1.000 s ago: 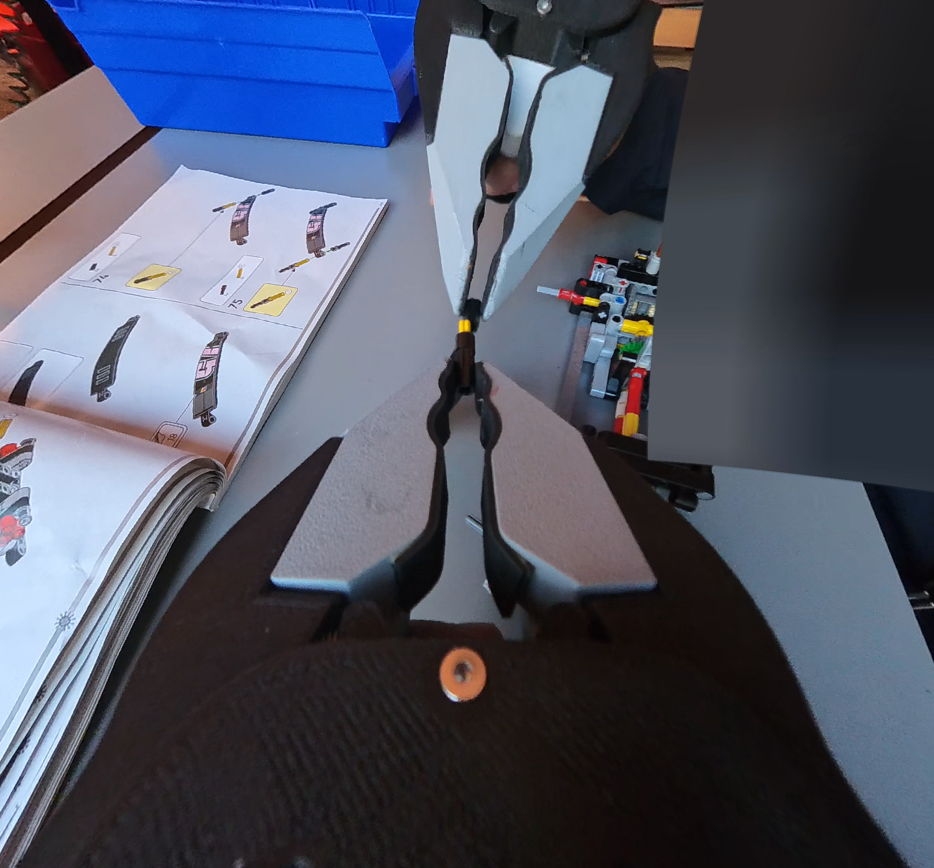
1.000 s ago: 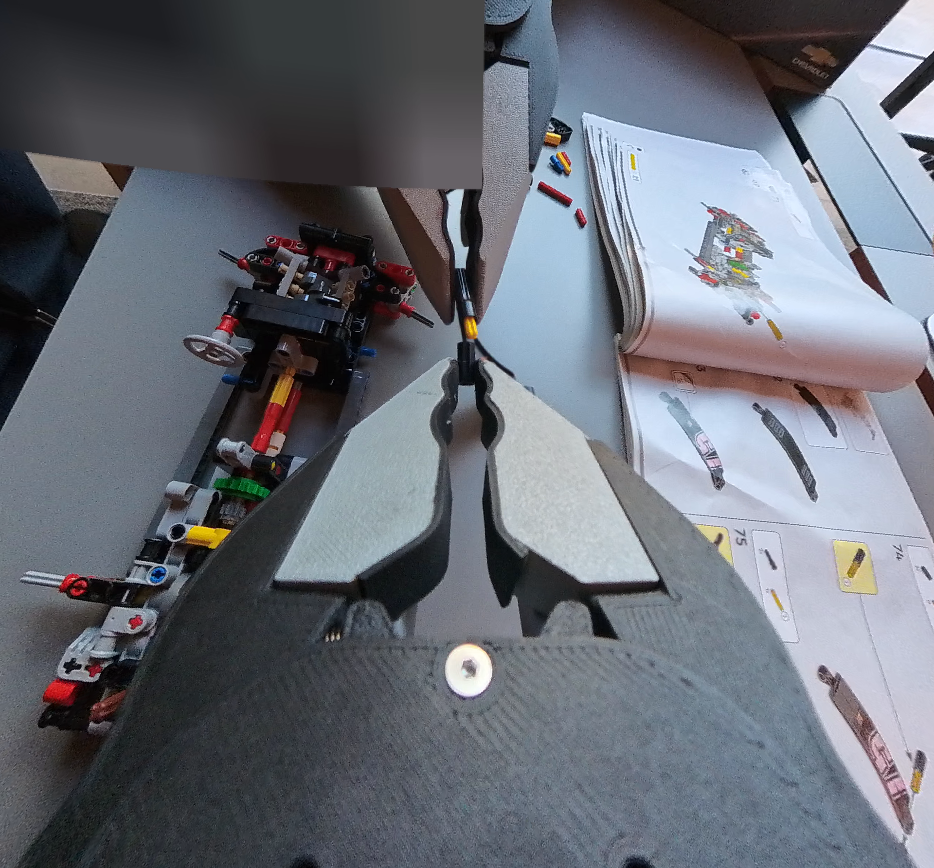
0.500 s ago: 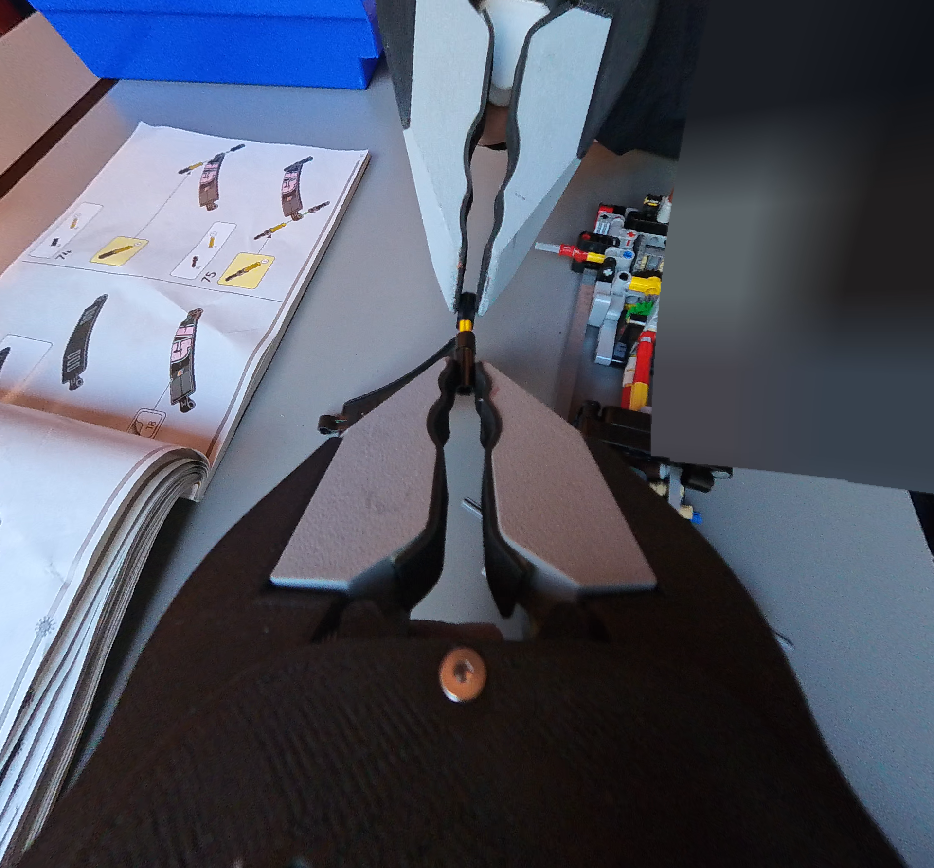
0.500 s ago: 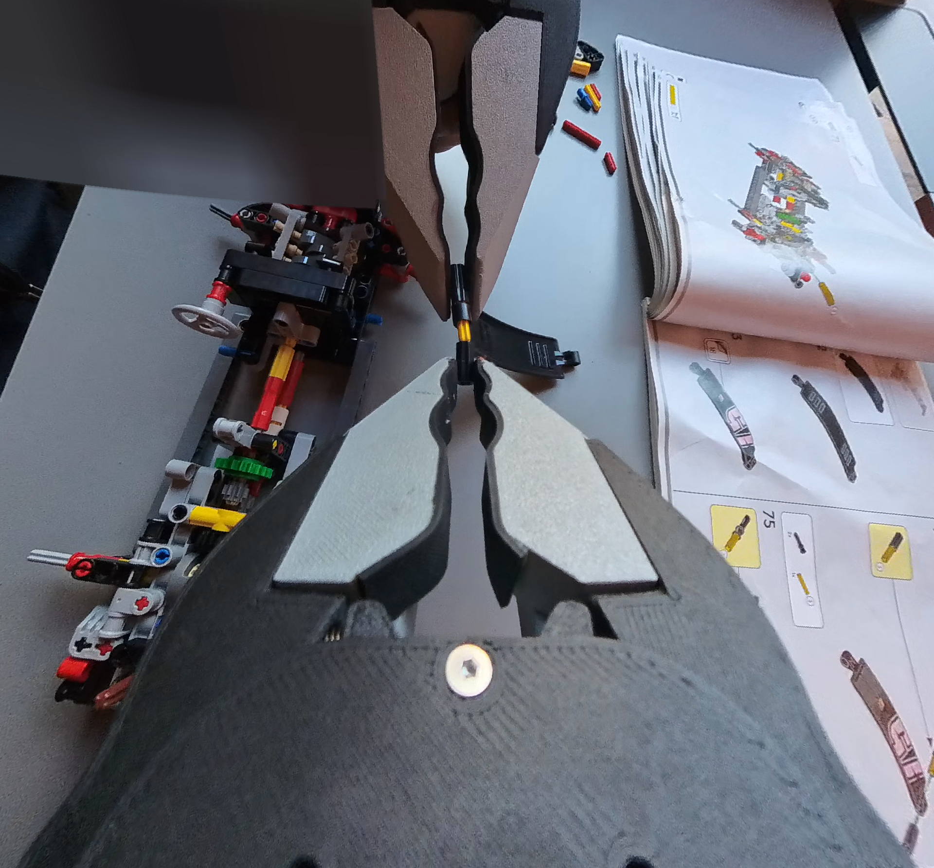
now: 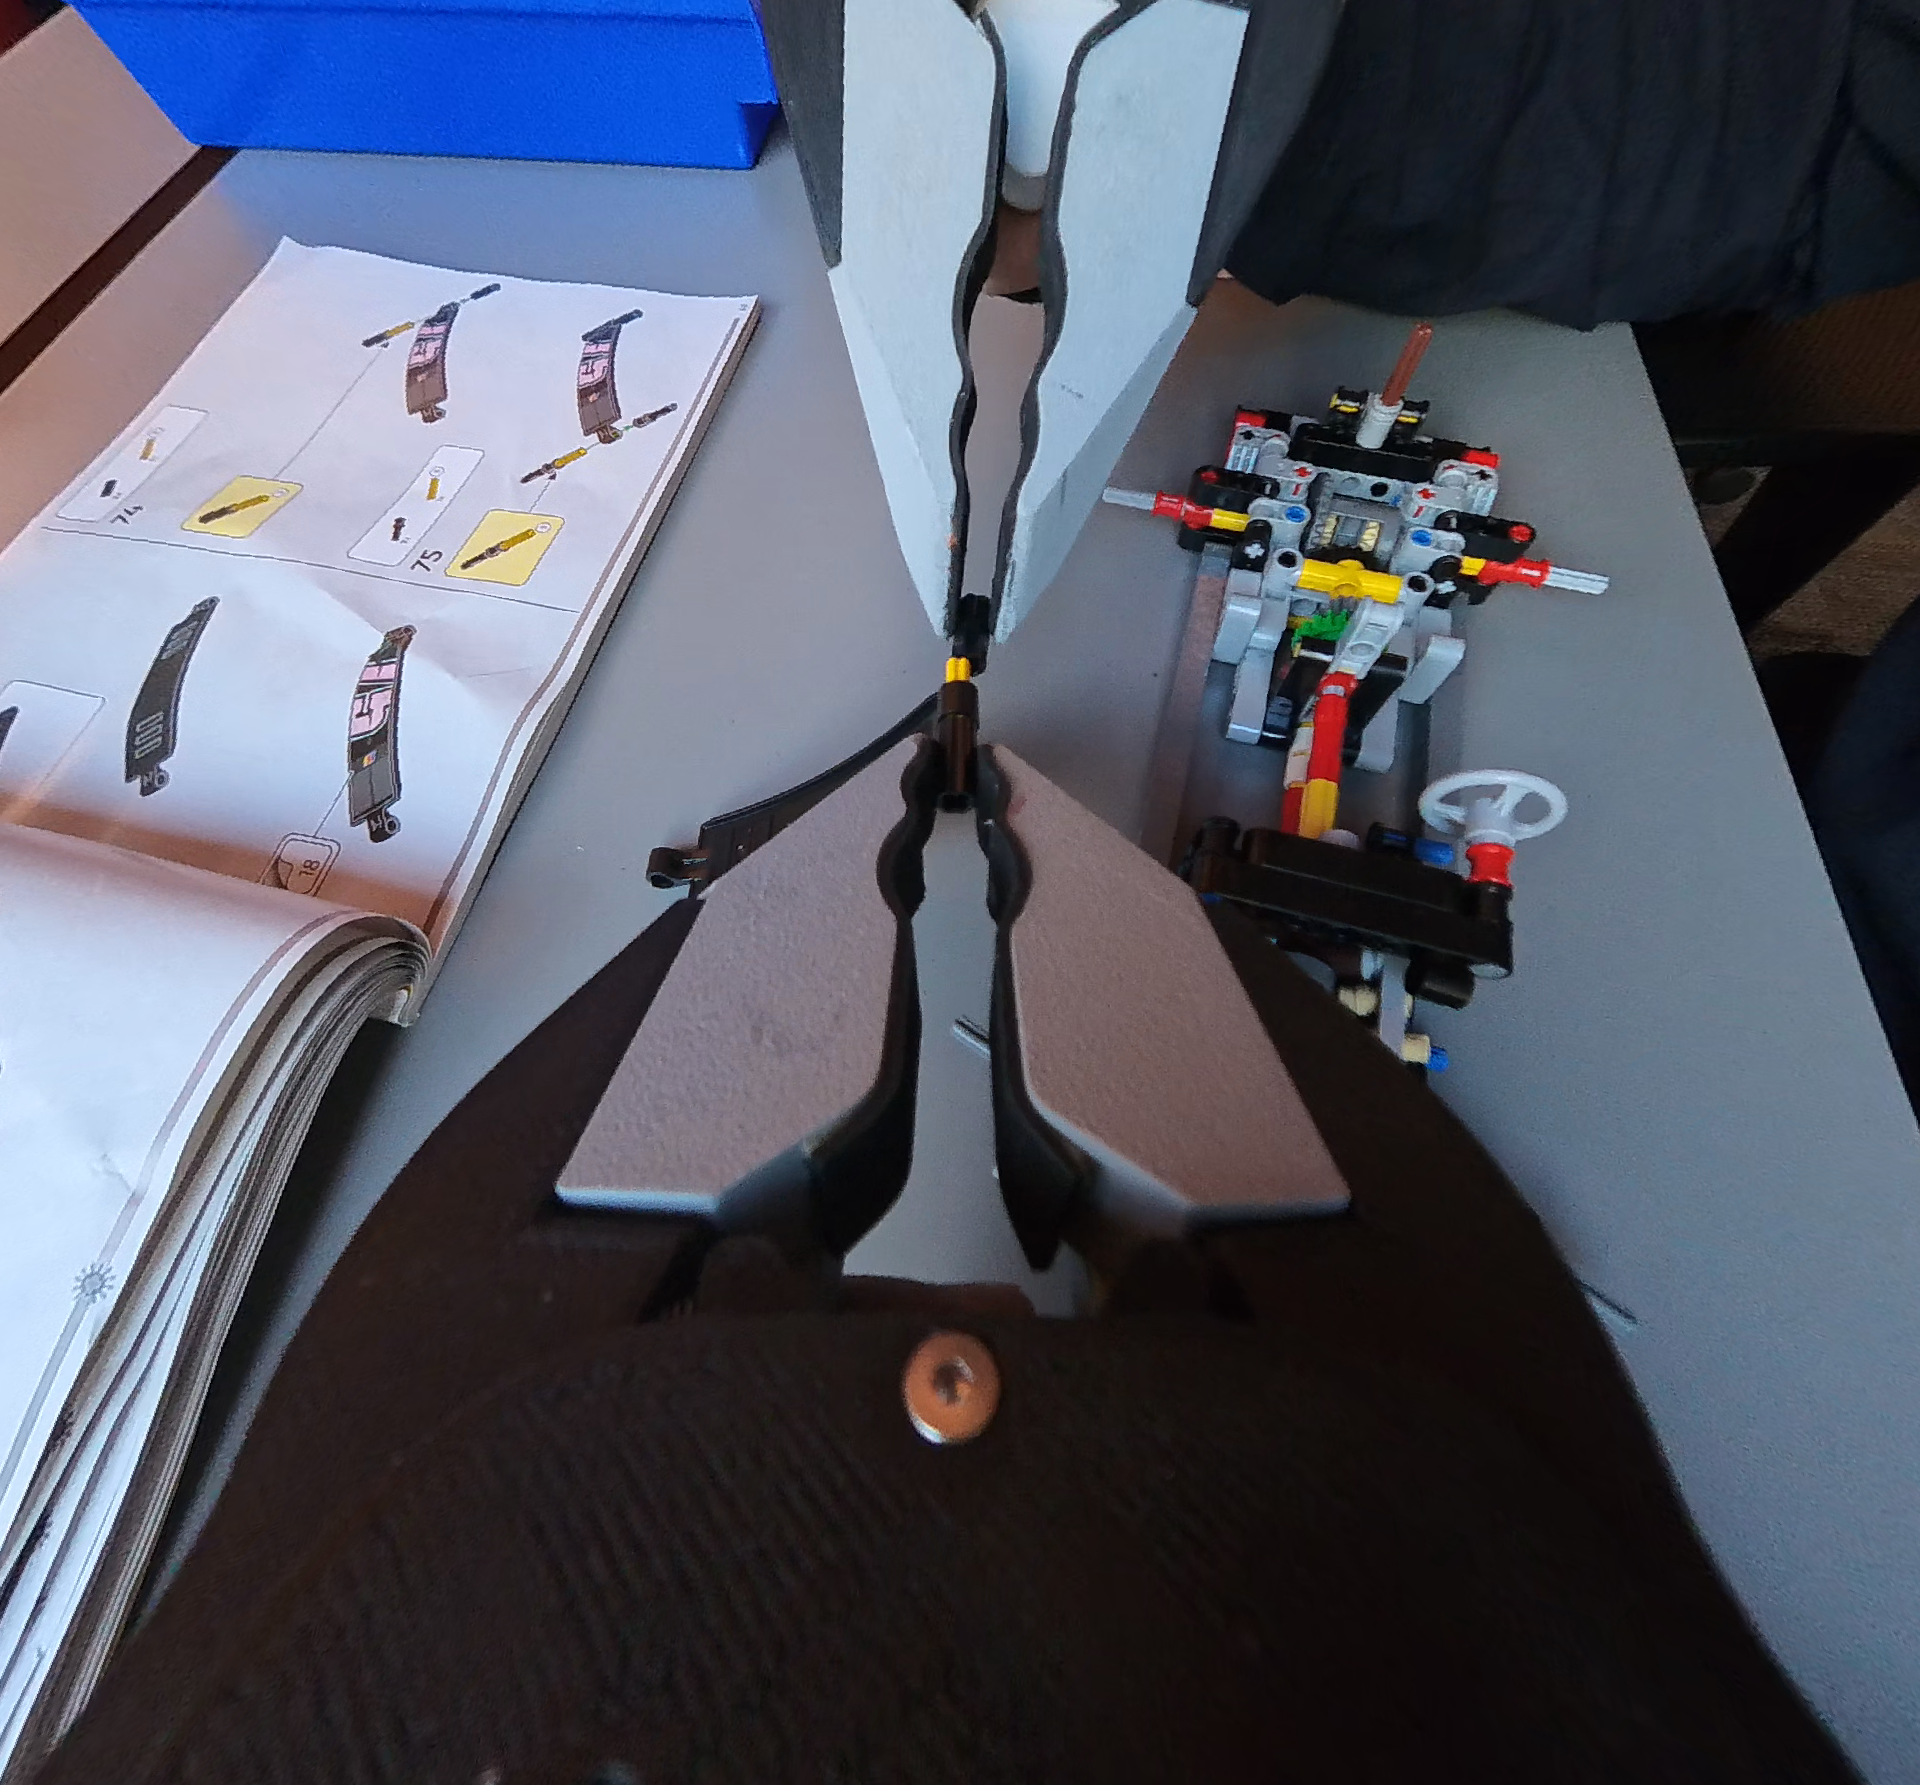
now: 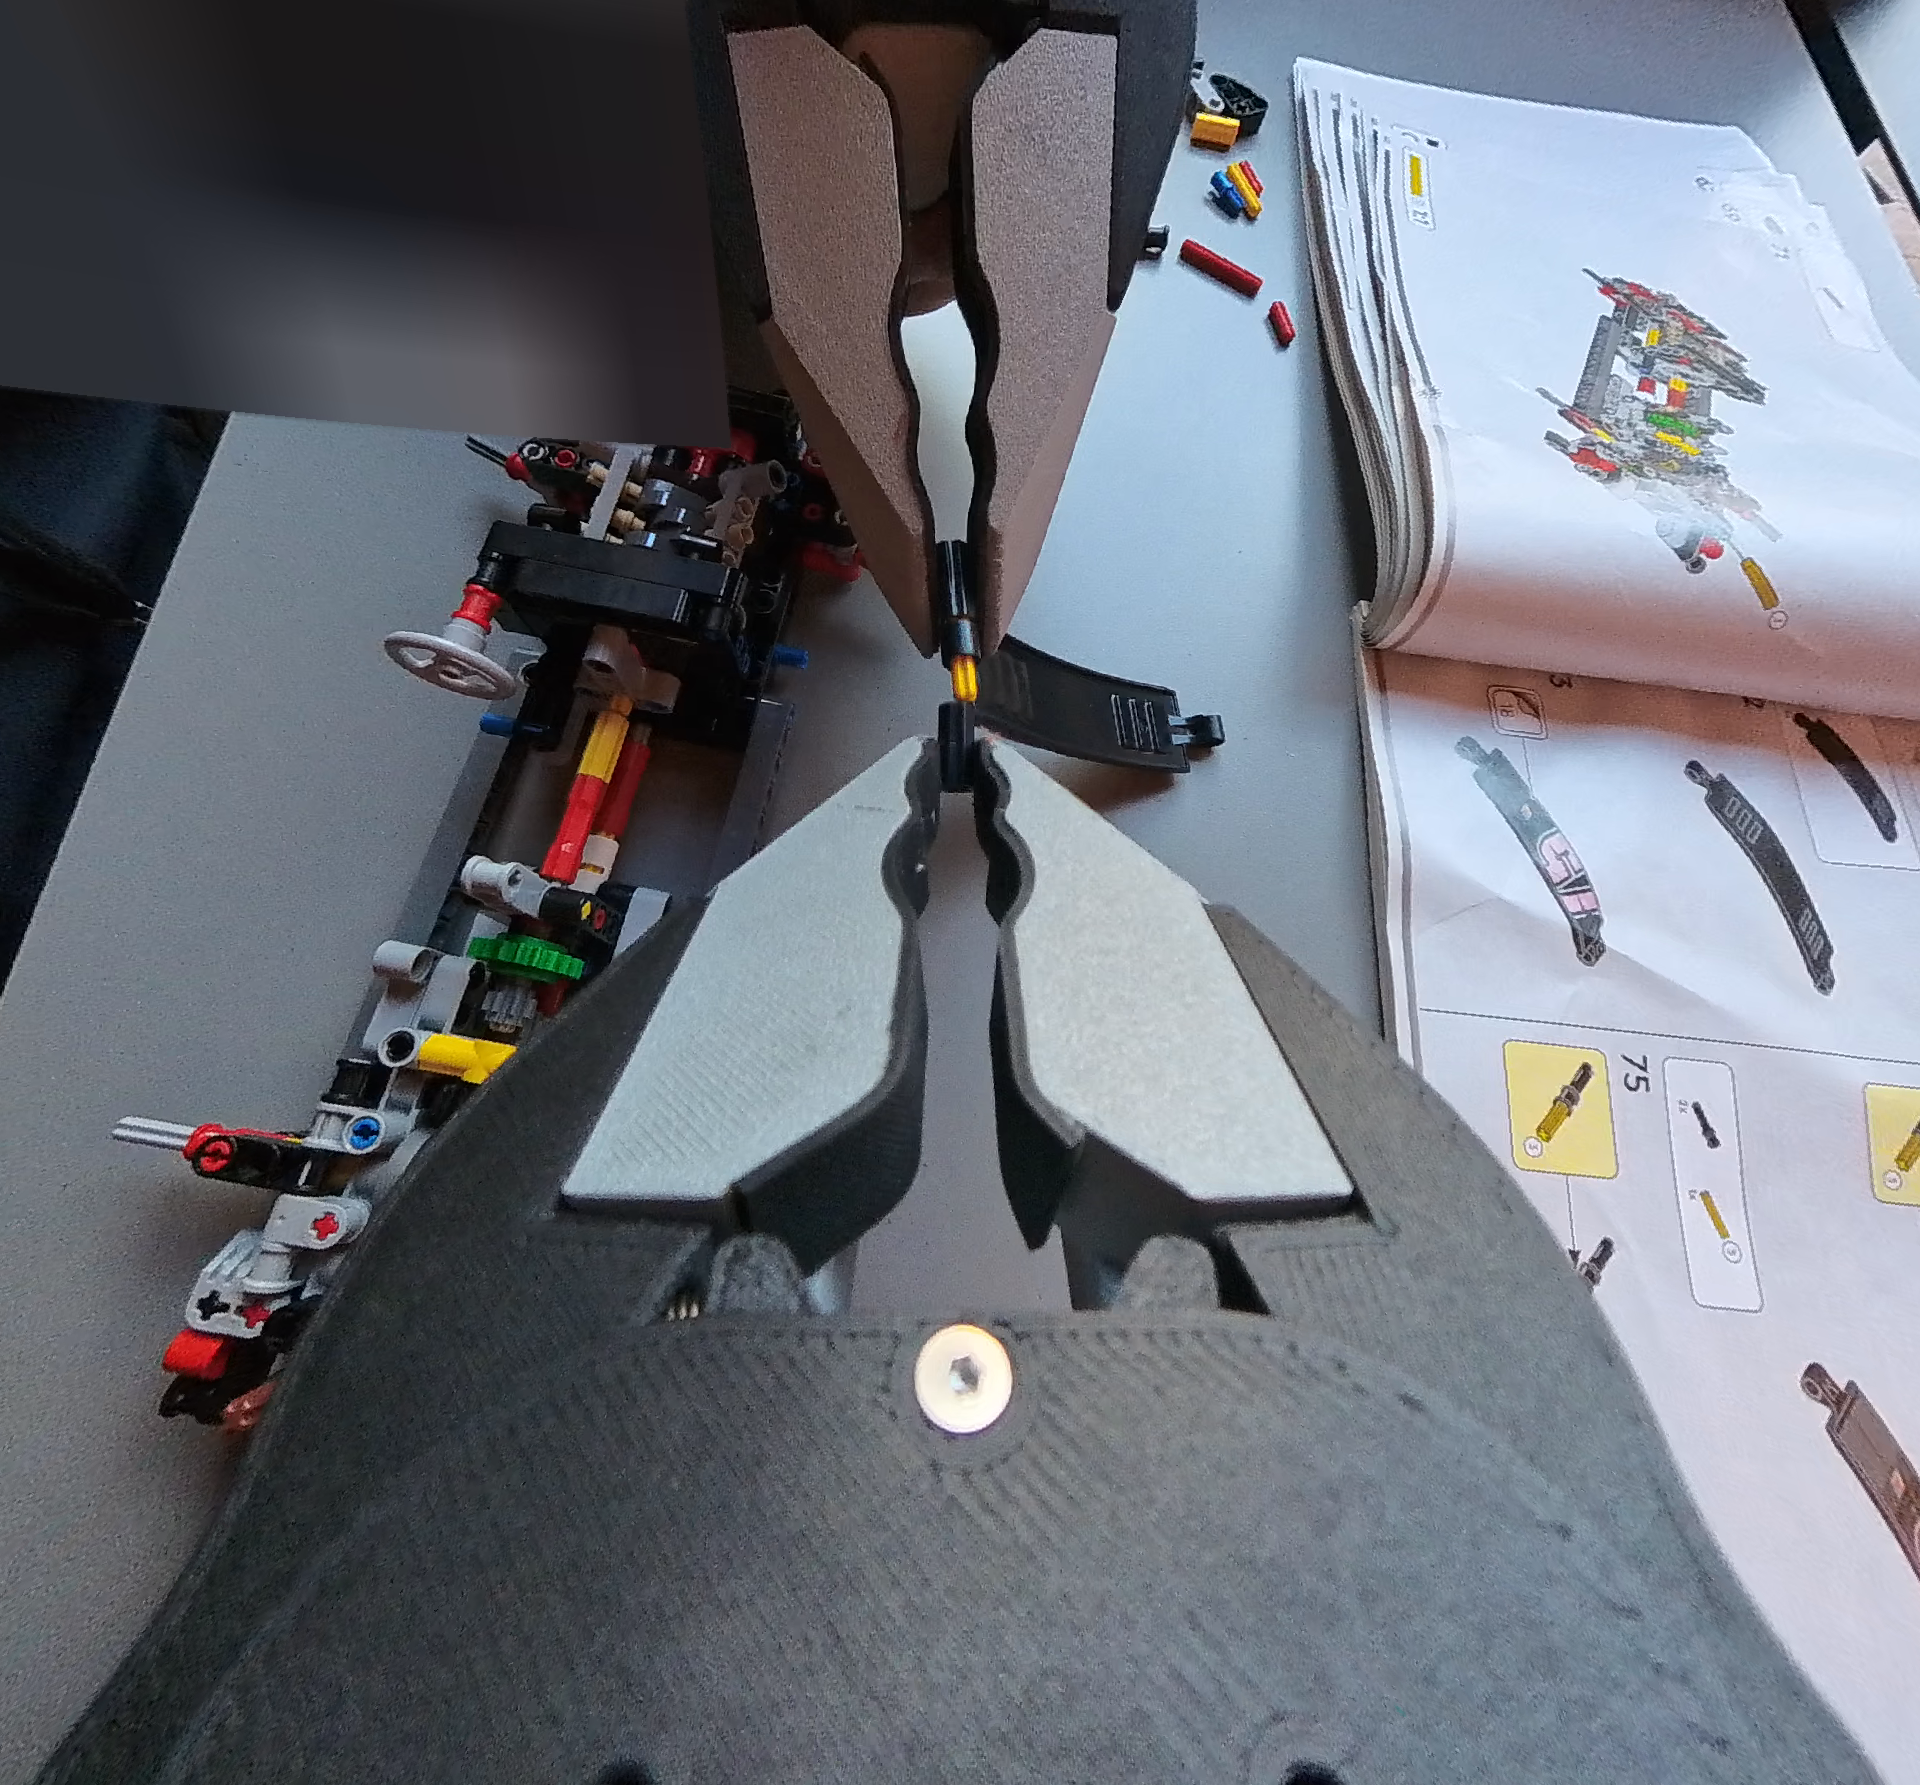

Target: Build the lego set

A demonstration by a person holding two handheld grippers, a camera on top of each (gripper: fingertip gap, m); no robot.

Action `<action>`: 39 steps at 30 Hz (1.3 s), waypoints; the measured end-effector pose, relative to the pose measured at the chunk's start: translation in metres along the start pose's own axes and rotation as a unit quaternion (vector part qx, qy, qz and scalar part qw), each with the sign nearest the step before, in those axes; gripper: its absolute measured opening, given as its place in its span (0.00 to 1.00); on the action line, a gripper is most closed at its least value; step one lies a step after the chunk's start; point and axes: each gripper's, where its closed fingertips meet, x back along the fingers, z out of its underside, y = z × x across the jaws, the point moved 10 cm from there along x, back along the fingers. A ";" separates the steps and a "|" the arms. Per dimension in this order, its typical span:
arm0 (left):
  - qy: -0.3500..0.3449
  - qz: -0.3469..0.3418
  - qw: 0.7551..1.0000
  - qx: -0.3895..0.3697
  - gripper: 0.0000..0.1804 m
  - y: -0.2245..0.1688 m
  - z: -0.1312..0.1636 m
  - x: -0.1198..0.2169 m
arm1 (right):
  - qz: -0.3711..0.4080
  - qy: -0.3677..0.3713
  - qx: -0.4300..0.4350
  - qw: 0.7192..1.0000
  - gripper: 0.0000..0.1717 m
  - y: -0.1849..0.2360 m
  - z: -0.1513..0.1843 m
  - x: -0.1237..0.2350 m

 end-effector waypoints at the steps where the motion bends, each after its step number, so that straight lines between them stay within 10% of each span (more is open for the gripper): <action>1: 0.000 0.000 1.000 0.000 0.02 0.000 0.000 0.000 | 0.000 0.000 0.000 1.000 0.02 0.000 0.000 0.000; 39: 0.072 -0.008 0.995 0.063 0.04 0.016 0.015 -0.013 | -0.023 0.006 -0.060 0.998 0.02 -0.015 0.026 -0.037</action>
